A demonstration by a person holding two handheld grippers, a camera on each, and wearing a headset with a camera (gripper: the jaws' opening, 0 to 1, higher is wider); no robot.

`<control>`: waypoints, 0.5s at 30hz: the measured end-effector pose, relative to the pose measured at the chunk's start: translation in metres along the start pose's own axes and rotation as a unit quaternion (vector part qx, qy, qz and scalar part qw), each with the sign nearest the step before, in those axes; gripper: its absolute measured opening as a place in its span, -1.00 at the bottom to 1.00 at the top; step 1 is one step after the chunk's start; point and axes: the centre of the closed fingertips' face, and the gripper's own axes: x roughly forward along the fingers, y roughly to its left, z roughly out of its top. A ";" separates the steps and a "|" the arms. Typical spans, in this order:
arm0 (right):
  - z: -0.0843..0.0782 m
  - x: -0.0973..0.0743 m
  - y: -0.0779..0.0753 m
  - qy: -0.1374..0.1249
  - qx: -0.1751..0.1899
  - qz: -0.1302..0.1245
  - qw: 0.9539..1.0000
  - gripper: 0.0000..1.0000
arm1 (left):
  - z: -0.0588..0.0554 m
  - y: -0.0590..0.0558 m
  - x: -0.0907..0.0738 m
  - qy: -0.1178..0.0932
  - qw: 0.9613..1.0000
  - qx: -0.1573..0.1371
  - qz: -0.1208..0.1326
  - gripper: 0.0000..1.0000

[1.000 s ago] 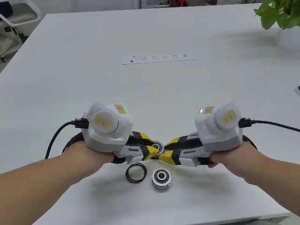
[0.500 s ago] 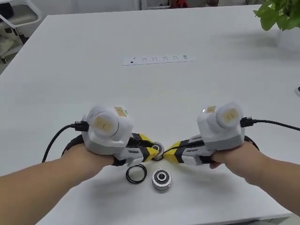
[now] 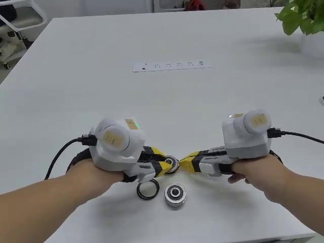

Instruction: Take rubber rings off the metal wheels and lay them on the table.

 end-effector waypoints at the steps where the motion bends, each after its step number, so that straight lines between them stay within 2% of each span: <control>1: 0.001 0.000 0.000 -0.002 0.001 0.000 1.000 -1.00 | 0.000 0.000 0.000 0.000 1.000 -0.001 0.001 -0.75; 8: 0.004 0.000 0.002 -0.002 -0.002 -0.004 1.000 -1.00 | 0.000 0.000 0.000 0.003 1.000 -0.003 0.011 -0.75; 9: 0.005 0.000 0.003 -0.003 -0.003 -0.002 1.000 -1.00 | 0.000 0.000 0.000 0.003 1.000 -0.004 0.011 -0.75; 10: 0.006 0.001 0.007 -0.007 0.002 0.009 1.000 -1.00 | 0.000 0.000 0.000 0.003 1.000 -0.004 0.011 -0.75; 11: 0.005 0.001 0.004 -0.004 -0.003 -0.001 1.000 -1.00 | 0.000 0.000 0.000 0.003 1.000 -0.003 0.011 -0.75; 15: 0.006 0.001 0.005 -0.002 -0.002 0.002 1.000 -1.00 | 0.000 0.000 0.000 0.003 1.000 -0.004 0.011 -0.75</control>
